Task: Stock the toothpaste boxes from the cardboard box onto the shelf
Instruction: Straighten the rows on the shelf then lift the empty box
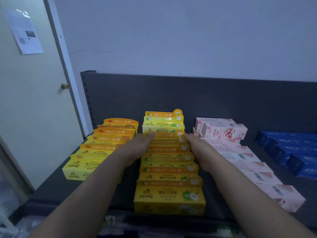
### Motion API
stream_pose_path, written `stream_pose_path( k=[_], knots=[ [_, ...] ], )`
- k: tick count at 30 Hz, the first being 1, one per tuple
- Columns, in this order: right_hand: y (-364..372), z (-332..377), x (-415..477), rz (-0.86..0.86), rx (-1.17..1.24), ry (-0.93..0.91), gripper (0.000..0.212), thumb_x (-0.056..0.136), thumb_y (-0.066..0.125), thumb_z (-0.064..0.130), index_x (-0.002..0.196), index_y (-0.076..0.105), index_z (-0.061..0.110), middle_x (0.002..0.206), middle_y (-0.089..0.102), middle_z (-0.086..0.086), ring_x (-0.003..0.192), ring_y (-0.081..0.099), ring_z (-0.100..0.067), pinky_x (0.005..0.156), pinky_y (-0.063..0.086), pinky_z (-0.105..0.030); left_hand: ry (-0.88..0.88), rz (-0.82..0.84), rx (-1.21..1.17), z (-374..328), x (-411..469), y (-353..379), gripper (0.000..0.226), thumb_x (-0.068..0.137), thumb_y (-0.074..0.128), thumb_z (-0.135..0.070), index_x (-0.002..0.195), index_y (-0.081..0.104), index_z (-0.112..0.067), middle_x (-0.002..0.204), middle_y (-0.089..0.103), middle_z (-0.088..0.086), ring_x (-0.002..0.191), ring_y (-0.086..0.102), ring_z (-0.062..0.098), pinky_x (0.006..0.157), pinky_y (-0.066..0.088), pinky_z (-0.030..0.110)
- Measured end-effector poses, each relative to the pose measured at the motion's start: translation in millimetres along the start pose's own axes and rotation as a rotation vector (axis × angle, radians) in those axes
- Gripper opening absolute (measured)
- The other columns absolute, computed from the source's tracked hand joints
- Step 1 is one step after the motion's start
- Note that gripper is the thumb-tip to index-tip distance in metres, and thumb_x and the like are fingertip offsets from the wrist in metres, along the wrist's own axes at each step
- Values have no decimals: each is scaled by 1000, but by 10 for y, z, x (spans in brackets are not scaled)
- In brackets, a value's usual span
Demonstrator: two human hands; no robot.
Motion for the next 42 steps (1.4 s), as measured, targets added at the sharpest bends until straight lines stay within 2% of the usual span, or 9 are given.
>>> stream_pose_path(
  k=[3,6,9,15,21,24,29,36,42],
  knots=[
    [64,-41,-168,21,30,4,35,95,48,47,120,48,23,102,62,-1,85,64,-21,63,58,-37,-12,36,-55,19,-104,101,40,98,33,-52,117,50,-20,109,61,0,104,59,19,87,47,35],
    [133,66,-444,9,47,-31,27,101,41,39,119,50,20,89,59,3,72,60,-15,49,46,-26,-17,17,-65,30,-160,91,61,95,36,-59,140,36,-17,123,58,4,111,58,24,97,46,47],
    [132,-25,-377,49,169,-18,39,97,47,44,122,58,17,94,73,-7,74,72,-24,54,55,-29,-28,-20,-60,75,-201,36,74,90,37,-65,148,26,-20,137,49,7,119,53,27,99,45,49],
    [164,-244,-512,160,199,-2,53,87,48,65,123,60,28,108,73,-3,98,70,-24,94,51,-48,15,-36,-90,162,-445,29,74,91,35,-65,145,32,-14,136,50,7,117,54,24,93,45,40],
    [344,-254,-736,208,311,-5,51,95,45,54,136,46,25,113,71,-7,95,71,-26,68,58,-38,30,-24,-89,253,-605,86,72,89,36,-68,144,35,-21,134,52,3,115,54,24,102,42,51],
    [338,-235,-797,210,327,-17,48,96,41,55,129,55,23,111,71,-7,97,70,-26,80,56,-42,8,-57,-131,259,-667,39,85,80,39,-77,144,36,-21,138,50,4,119,53,25,104,40,53],
    [256,-354,-879,202,296,-47,53,95,34,60,121,64,25,112,71,-5,103,68,-25,98,48,-49,0,-62,-203,313,-830,41,57,93,35,-63,128,49,-21,117,62,4,107,59,24,101,43,52],
    [368,-439,-986,110,291,-71,72,77,51,75,139,43,37,127,63,0,109,64,-25,93,51,-50,69,-121,-115,290,-990,65,53,96,28,-60,134,44,-25,133,48,1,123,45,24,107,35,48],
    [308,-444,-1041,87,267,-159,69,80,50,73,134,49,30,122,66,1,106,66,-22,94,51,-49,131,-138,-153,309,-1054,37,58,96,38,-54,144,32,-23,134,48,-2,117,48,18,100,40,42]
  ],
)
Point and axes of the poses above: each hand's wrist, its own x-axis towards the middle knuckle, its own y-axis out of the palm, z = x × y, the point moved 9 cm from there along x, towards the middle knuckle
